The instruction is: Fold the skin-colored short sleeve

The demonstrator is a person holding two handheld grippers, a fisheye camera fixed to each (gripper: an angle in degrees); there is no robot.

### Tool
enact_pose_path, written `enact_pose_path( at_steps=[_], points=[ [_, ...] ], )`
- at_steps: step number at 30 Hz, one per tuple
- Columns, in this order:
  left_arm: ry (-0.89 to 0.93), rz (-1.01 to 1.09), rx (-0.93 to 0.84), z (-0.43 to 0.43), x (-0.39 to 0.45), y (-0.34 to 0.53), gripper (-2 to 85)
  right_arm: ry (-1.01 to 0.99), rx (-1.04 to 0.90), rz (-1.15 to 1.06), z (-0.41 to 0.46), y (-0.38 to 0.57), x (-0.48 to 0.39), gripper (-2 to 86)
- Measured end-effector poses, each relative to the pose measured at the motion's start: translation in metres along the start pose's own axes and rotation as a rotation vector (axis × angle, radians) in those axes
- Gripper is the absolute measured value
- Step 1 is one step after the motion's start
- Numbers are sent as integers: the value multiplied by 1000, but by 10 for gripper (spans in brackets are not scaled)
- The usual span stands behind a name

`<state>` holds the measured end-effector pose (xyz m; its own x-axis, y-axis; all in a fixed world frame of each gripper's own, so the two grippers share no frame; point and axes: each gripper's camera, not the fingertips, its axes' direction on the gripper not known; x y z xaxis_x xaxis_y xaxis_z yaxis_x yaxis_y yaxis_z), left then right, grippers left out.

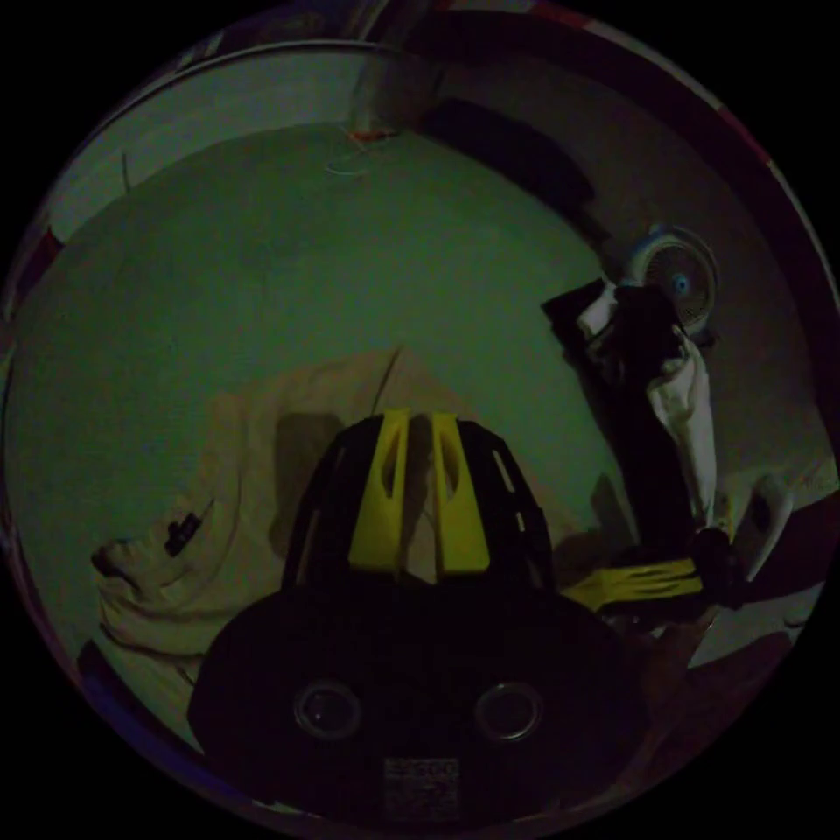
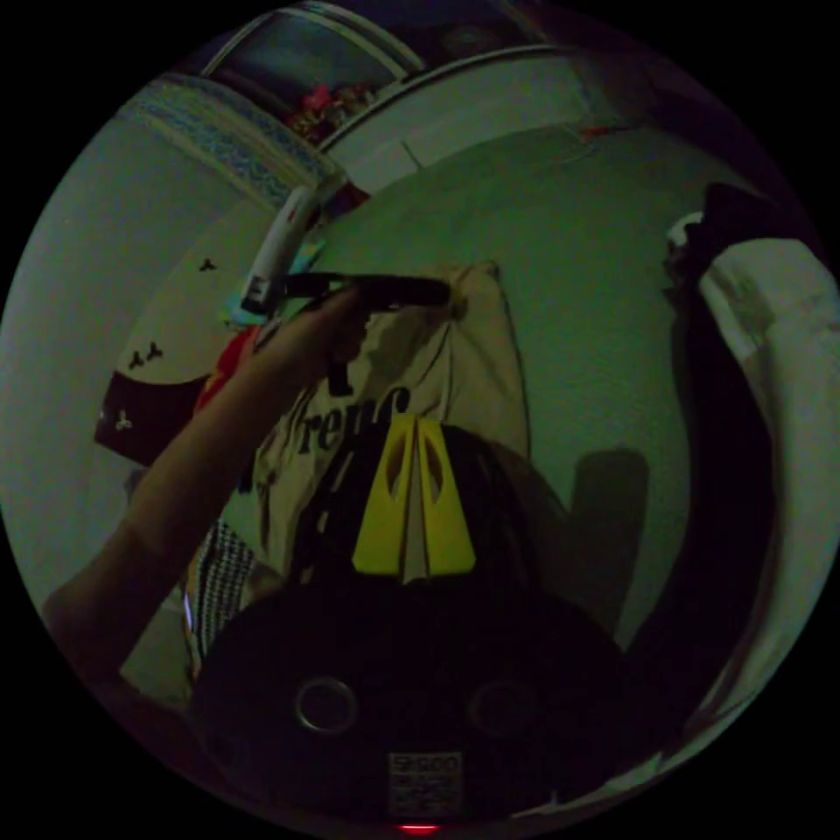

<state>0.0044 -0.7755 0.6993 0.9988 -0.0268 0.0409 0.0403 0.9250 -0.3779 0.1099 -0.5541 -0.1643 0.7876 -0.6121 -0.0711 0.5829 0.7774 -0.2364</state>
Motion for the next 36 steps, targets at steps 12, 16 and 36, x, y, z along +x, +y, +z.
enact_pose_path(
  at_steps=[12,16,36],
  points=[
    [-189,-230,147,-217,7,364,51,146,331,-94,-80,69,-102,-12],
    [-237,-442,152,-271,5,535,47,376,303,-144,-115,144,-134,-12],
    [-177,-516,375,-376,-58,728,91,317,105,-121,-82,154,-173,49]
  ],
)
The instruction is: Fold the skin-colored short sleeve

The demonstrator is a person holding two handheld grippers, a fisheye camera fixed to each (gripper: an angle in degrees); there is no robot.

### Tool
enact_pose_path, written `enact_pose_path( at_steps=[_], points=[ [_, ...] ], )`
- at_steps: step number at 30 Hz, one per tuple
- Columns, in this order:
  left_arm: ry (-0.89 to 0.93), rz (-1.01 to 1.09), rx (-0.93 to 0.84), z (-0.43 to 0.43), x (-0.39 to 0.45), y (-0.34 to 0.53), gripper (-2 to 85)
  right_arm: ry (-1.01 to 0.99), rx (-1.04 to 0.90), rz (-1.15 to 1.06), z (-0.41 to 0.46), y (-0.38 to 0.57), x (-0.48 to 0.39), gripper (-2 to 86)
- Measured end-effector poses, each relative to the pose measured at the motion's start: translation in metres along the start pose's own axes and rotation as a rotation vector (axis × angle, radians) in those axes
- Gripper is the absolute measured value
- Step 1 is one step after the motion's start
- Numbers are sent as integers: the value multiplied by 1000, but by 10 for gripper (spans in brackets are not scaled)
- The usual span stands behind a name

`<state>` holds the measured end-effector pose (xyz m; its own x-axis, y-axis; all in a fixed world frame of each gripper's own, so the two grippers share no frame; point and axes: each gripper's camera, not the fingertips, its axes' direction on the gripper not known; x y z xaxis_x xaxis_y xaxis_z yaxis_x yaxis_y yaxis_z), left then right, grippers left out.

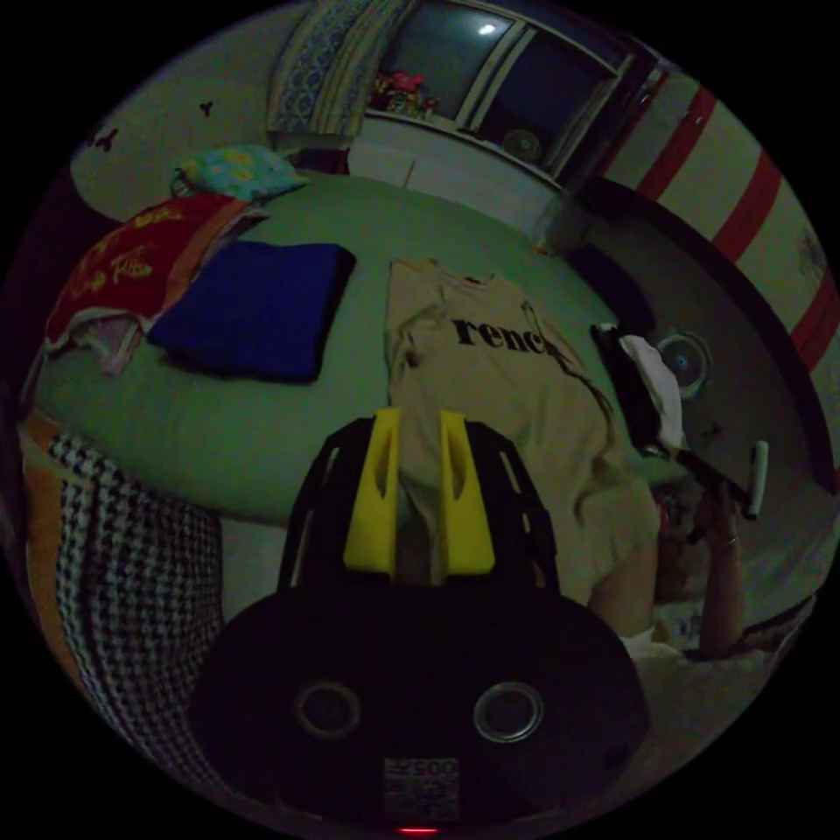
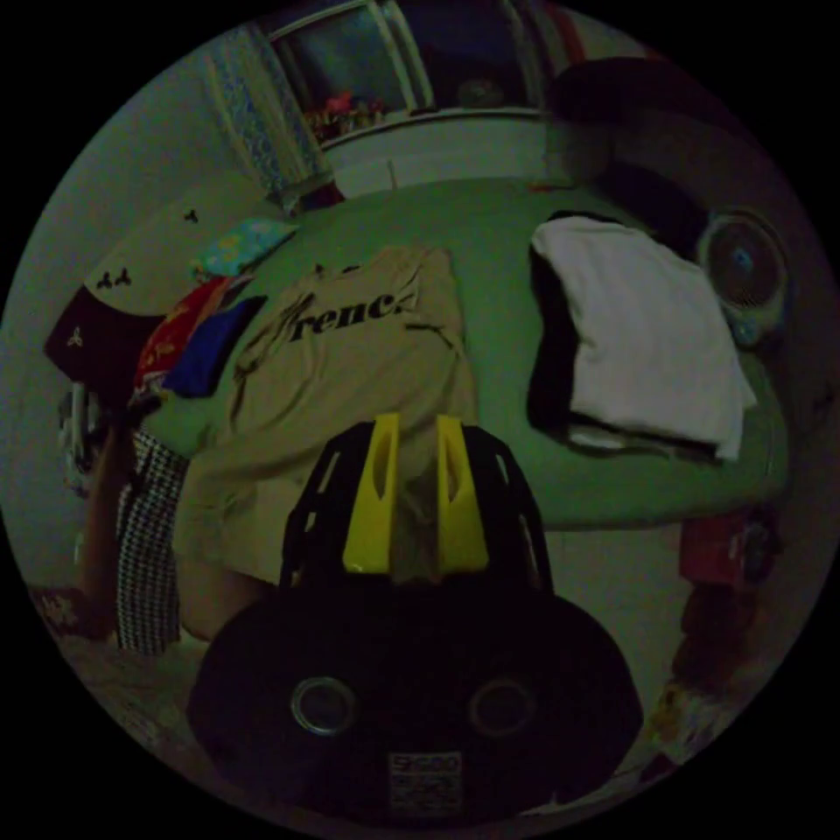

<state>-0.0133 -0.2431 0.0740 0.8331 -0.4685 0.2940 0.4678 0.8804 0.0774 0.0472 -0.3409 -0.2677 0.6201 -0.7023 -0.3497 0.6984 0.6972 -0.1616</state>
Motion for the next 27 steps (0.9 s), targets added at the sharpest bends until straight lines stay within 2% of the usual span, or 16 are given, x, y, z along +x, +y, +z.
enact_pose_path(
  at_steps=[6,11,17,21,23,24,27],
  points=[
    [-27,107,-19,24,-25,-91,143,-41,74,-75,53,-132,3,89],
    [-2,112,-106,80,-40,-163,179,-55,-93,-114,149,-251,3,97],
    [-21,44,-208,132,-54,-193,182,24,-184,-103,213,-301,-8,104],
    [-153,65,-193,131,-47,-189,149,123,-143,-205,219,-297,-36,66],
    [-148,93,-186,127,-41,-185,108,129,-167,-240,217,-292,-52,-1],
    [-127,77,-189,124,-40,-183,60,142,-176,-249,215,-291,-55,-5],
    [-146,49,-167,105,-33,-182,39,218,-136,-281,189,-291,-63,-11]
  ],
)
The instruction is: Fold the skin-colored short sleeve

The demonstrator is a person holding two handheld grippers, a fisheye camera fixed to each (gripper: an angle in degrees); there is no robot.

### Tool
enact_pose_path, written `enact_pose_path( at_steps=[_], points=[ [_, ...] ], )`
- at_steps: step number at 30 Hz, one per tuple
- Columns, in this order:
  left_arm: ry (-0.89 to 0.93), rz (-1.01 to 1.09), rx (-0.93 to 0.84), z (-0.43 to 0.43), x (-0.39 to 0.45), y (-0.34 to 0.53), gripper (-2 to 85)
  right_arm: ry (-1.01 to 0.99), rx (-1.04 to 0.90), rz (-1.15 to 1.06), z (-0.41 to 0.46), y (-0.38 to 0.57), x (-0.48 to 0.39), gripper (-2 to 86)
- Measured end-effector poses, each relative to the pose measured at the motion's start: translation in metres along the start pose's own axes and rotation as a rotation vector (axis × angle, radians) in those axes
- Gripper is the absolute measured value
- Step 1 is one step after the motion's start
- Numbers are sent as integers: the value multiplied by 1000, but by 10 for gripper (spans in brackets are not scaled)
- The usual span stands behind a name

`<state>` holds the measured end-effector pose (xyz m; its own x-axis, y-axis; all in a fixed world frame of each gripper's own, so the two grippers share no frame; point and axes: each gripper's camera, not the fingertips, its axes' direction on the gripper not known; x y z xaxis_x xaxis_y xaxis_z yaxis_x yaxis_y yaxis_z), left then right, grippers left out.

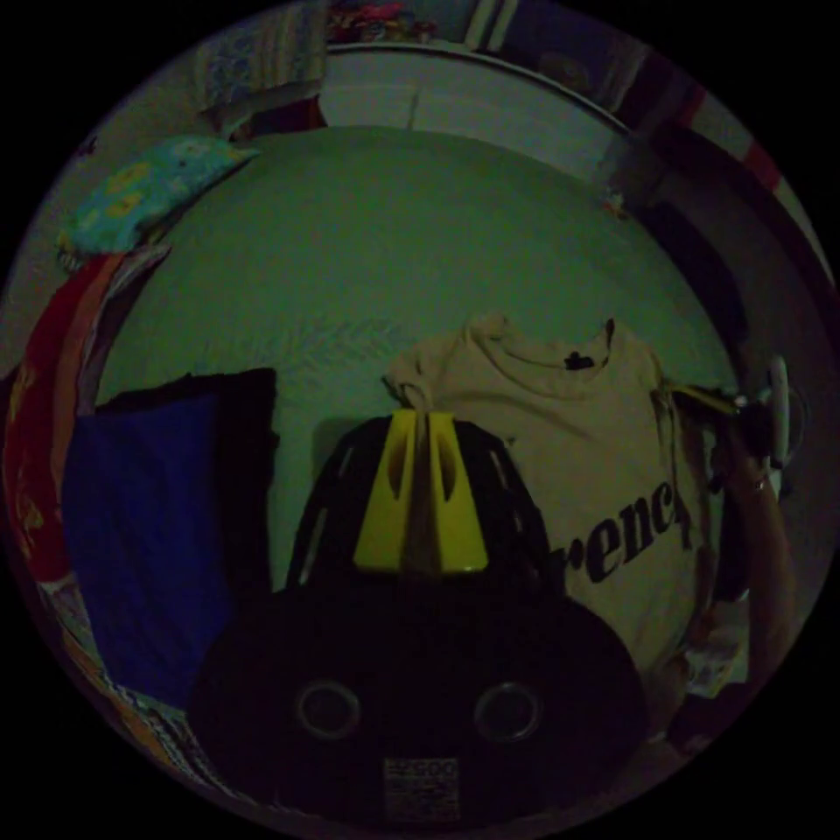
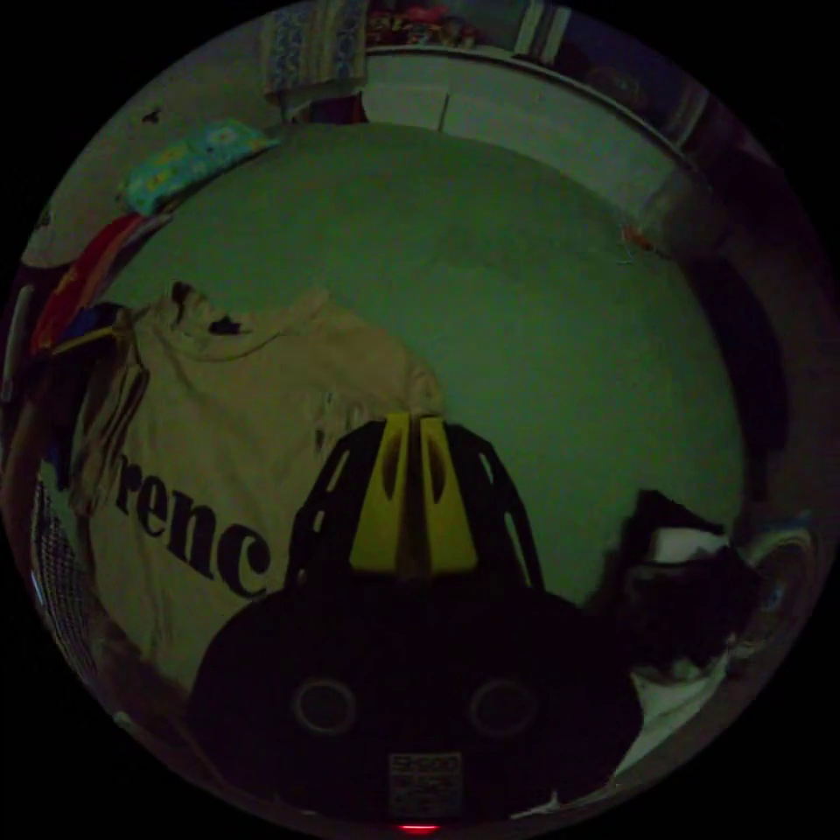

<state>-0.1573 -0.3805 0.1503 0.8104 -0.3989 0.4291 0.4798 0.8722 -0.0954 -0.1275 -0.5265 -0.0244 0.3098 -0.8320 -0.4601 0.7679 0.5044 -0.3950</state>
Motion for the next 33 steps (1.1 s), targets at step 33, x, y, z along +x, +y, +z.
enact_pose_path(
  at_steps=[33],
  points=[
    [101,130,215,-110,-11,273,20,-171,316,-34,-128,310,-30,-10]
  ],
)
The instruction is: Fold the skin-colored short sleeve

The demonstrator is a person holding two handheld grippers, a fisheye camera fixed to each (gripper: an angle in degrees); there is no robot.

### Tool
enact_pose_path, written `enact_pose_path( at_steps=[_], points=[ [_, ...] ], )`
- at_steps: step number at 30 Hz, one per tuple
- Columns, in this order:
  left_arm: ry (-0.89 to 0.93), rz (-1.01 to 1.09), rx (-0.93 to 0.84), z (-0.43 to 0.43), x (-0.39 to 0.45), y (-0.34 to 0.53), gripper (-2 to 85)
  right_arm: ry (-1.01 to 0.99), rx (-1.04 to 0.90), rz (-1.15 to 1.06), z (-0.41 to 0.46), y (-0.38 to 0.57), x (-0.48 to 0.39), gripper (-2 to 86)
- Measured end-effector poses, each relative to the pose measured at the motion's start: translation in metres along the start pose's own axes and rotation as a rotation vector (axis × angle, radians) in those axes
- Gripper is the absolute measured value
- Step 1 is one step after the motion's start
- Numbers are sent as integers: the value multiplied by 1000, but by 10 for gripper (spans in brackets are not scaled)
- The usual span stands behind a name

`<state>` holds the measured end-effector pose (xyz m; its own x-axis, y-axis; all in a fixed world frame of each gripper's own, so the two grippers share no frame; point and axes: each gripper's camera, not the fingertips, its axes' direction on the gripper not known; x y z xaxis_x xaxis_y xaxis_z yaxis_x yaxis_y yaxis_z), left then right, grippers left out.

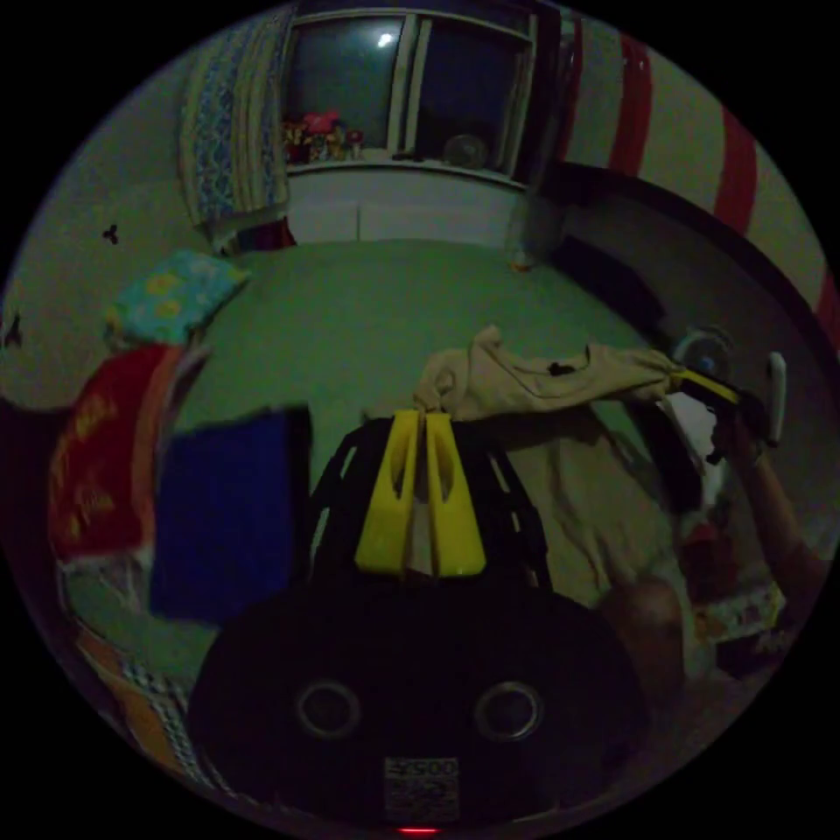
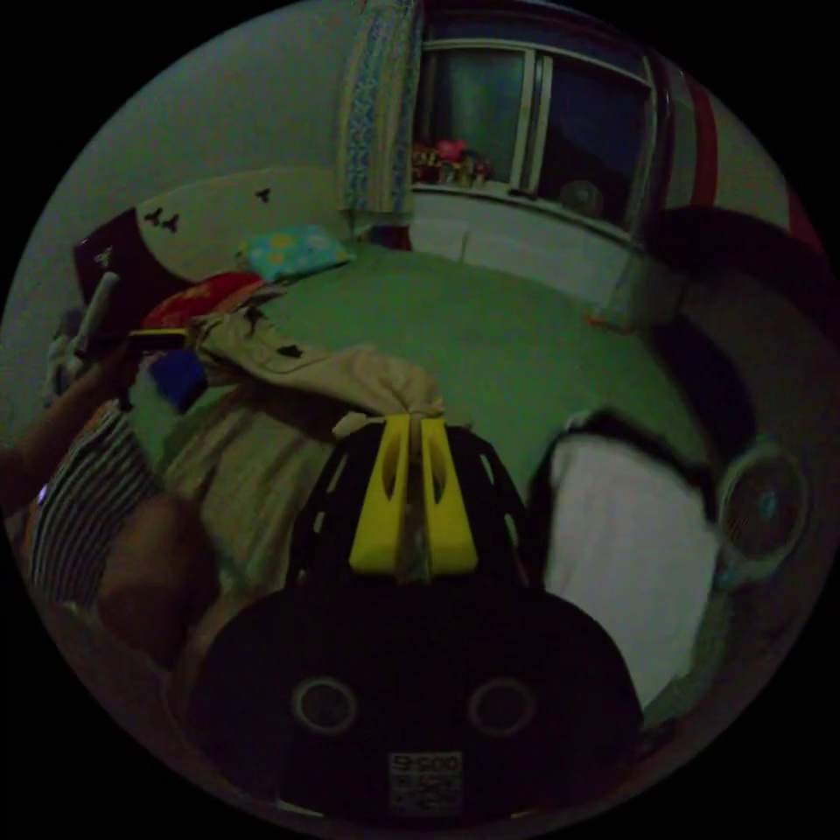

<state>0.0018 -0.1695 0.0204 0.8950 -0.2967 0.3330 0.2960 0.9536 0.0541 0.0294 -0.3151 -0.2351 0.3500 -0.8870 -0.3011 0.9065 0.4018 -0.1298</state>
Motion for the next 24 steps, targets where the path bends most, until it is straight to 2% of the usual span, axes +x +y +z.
enact_pose_path(
  at_steps=[2,4,5,8,12,18,20,21,24],
  points=[
    [10,-71,-103,15,-8,57,26,-66,-198,68,25,67,-11,0],
    [56,-170,-299,49,-23,121,41,-18,-298,111,36,103,-15,38],
    [61,-187,-319,54,-26,134,44,14,-233,137,25,119,-17,50],
    [170,-308,-191,38,-38,176,58,-18,-177,221,-2,143,-15,73],
    [119,-274,-112,5,-33,209,76,-24,-181,240,-15,161,-14,90],
    [161,-286,-278,35,-23,251,129,-42,-253,311,16,176,-24,94],
    [111,-287,-290,45,-15,260,130,121,-278,299,26,181,-35,65],
    [25,-282,-296,46,-9,264,118,135,-275,291,25,181,-38,53],
    [-81,-256,-338,40,3,273,75,111,-241,270,10,186,-43,-4]
  ],
)
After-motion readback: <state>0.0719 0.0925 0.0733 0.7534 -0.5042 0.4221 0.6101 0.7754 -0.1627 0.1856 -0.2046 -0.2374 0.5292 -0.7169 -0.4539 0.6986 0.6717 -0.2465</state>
